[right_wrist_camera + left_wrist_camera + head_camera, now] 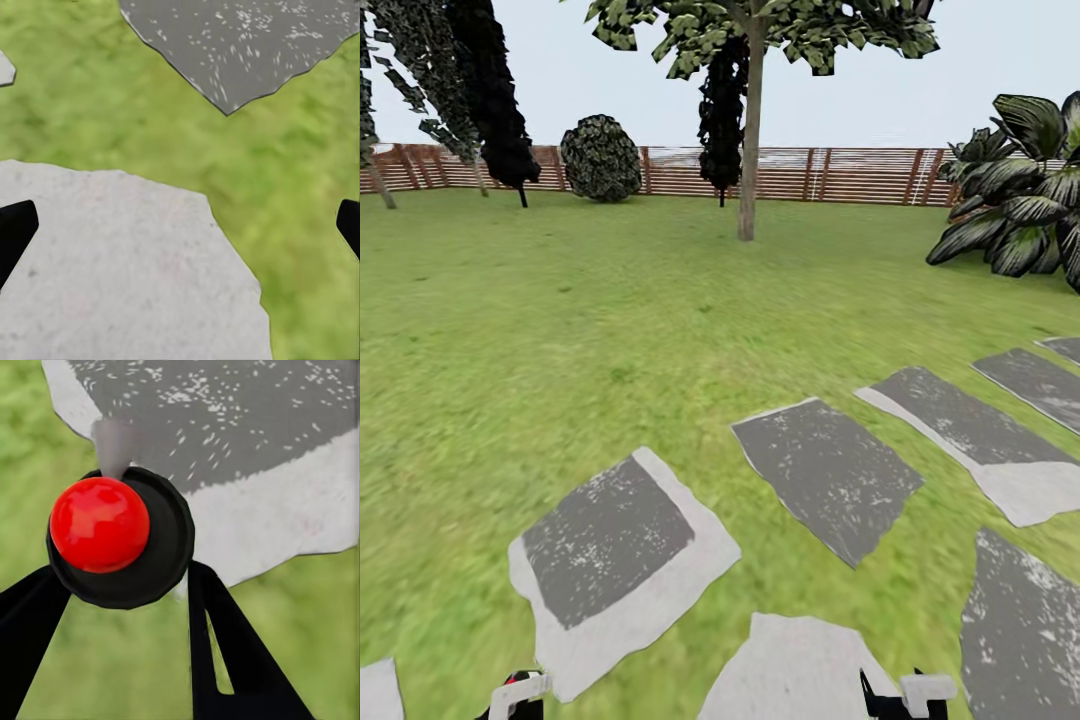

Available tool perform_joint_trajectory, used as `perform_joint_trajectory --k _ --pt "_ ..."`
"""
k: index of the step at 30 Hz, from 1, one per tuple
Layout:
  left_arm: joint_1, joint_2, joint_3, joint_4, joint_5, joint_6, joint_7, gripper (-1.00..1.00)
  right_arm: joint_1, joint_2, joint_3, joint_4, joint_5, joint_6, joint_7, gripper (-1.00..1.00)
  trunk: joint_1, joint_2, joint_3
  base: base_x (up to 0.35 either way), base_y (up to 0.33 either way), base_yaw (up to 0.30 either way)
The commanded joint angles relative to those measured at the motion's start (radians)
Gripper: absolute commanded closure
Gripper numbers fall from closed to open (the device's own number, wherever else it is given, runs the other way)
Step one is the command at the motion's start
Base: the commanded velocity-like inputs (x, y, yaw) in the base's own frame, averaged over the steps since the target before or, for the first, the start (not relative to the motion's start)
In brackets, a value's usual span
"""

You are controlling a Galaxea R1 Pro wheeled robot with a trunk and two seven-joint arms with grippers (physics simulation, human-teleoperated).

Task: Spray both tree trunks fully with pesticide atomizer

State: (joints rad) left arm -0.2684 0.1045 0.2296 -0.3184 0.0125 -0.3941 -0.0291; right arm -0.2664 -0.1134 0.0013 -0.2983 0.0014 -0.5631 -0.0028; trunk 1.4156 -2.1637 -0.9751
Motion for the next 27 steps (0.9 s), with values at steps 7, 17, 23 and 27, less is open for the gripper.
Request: perform_joint_trajectory --k 7,17,23,27 --pt "-0.001 0.0 0.003 0.001 0.001 -0.003 -0.003 1.0 -0.001 0.0 0.0 0.001 0.0 -0.003 0.0 -1.0 0.0 0.0 -0.001 0.338 0.0 -0.001" --pt "-0.001 0.0 0.004 0.001 0.001 -0.003 -0.003 1.0 -0.001 0.0 0.0 0.001 0.0 -0.003 0.0 -1.0 0.0 0.0 -0.001 0.338 0.0 -0.161" --pt "-0.001 0.0 0.003 0.001 0.001 -0.003 -0.003 1.0 0.0 0.0 0.0 0.001 0.0 -0.003 -0.002 -1.0 0.0 0.0 -0.001 0.338 0.0 -0.016" --pt "0.0 0.0 0.003 0.001 0.001 -0.003 -0.003 1.0 0.0 0.0 0.0 0.001 0.0 -0.003 -0.001 -1.0 0.0 0.0 -0.001 0.338 0.0 -0.001"
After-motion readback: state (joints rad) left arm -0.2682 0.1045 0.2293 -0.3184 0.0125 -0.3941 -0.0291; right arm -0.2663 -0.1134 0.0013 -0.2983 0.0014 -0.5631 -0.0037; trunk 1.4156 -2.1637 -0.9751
